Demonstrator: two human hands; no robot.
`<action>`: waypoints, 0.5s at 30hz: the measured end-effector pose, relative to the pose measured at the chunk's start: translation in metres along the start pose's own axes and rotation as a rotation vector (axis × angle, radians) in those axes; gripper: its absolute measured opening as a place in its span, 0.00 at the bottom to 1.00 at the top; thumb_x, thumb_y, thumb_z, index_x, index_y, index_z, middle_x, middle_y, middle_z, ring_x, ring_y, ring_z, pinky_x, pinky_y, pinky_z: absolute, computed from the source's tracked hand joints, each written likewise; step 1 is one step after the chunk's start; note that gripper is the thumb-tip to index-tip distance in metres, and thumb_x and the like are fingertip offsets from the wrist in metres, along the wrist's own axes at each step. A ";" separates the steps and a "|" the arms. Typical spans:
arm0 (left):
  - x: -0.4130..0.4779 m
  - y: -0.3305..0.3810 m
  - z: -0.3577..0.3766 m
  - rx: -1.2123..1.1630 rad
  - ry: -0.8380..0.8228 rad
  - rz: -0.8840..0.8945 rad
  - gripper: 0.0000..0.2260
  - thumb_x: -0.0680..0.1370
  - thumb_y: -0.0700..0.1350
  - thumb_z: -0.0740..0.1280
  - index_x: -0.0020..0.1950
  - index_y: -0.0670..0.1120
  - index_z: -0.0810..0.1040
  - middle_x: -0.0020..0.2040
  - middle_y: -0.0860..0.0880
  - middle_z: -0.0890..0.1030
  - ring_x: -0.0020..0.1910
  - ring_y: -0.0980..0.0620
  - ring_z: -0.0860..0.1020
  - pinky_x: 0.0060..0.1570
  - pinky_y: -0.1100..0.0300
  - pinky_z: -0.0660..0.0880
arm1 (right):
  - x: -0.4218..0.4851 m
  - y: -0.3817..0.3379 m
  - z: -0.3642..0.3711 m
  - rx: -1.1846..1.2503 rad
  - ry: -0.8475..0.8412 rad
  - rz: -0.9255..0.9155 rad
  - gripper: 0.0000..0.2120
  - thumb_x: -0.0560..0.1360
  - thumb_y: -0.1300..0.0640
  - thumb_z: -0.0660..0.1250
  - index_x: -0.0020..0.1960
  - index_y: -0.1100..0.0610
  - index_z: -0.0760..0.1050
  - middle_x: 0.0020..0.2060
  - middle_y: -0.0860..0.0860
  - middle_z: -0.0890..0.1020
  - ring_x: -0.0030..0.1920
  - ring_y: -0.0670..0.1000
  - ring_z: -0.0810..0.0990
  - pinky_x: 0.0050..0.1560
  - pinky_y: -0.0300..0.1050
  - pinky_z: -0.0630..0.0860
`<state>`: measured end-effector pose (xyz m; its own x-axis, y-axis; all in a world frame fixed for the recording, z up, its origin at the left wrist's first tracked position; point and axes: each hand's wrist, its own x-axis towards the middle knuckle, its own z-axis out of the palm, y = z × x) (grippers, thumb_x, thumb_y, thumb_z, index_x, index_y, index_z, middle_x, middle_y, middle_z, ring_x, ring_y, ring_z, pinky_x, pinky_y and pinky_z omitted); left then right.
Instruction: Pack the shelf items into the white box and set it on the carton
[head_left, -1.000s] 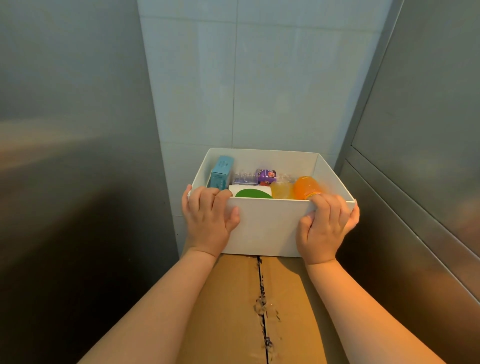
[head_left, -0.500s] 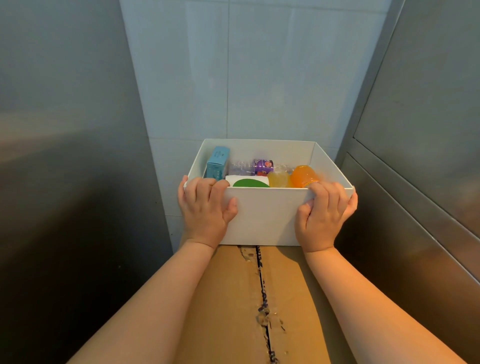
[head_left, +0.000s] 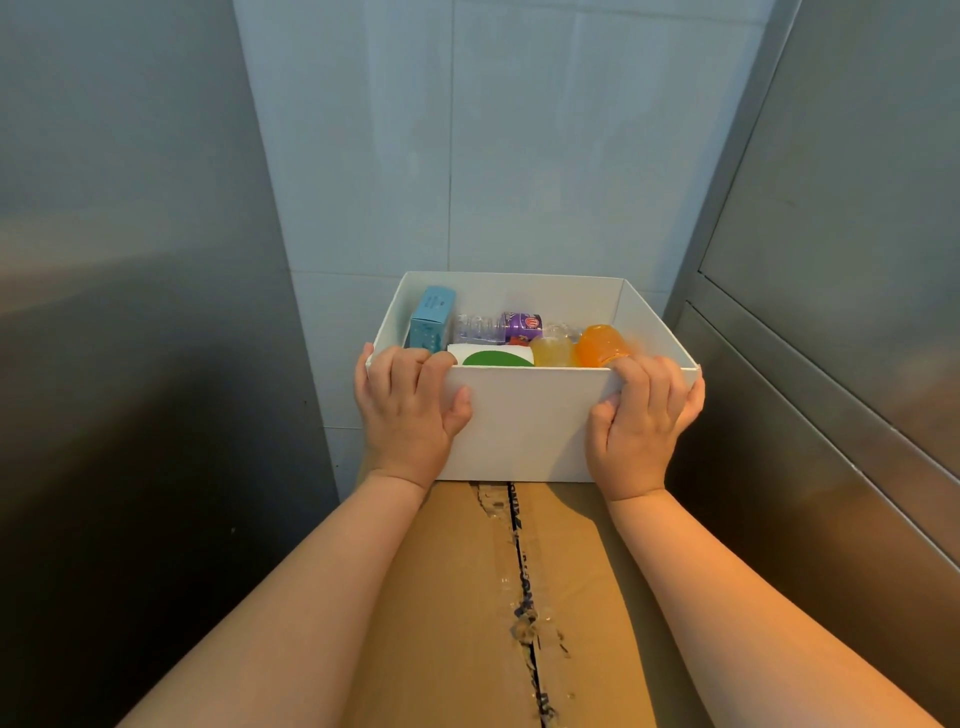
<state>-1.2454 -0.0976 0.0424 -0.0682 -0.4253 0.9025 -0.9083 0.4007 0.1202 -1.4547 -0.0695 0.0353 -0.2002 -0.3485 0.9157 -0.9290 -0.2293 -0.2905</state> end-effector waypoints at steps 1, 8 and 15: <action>0.000 0.000 -0.002 -0.001 -0.020 -0.002 0.10 0.76 0.50 0.55 0.52 0.47 0.67 0.46 0.41 0.75 0.51 0.45 0.66 0.66 0.44 0.58 | 0.000 -0.002 -0.003 -0.005 -0.023 0.003 0.12 0.74 0.56 0.55 0.57 0.53 0.66 0.55 0.50 0.69 0.60 0.54 0.67 0.71 0.62 0.50; 0.008 0.007 -0.036 -0.071 -0.260 -0.016 0.12 0.77 0.47 0.61 0.57 0.44 0.74 0.50 0.45 0.74 0.54 0.44 0.71 0.70 0.42 0.58 | 0.003 -0.010 -0.039 -0.138 -0.335 -0.038 0.21 0.75 0.55 0.62 0.67 0.54 0.64 0.65 0.53 0.70 0.70 0.54 0.62 0.73 0.62 0.48; 0.009 0.013 -0.080 -0.072 -0.615 -0.056 0.28 0.78 0.46 0.59 0.76 0.50 0.51 0.75 0.46 0.55 0.75 0.46 0.50 0.73 0.47 0.55 | 0.012 -0.030 -0.090 -0.289 -0.668 -0.032 0.34 0.77 0.52 0.62 0.77 0.51 0.48 0.77 0.50 0.50 0.77 0.53 0.45 0.74 0.54 0.49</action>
<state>-1.2252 -0.0313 0.0853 -0.2657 -0.8286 0.4928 -0.8889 0.4084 0.2075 -1.4569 0.0147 0.0803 -0.0241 -0.8473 0.5305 -0.9948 -0.0322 -0.0967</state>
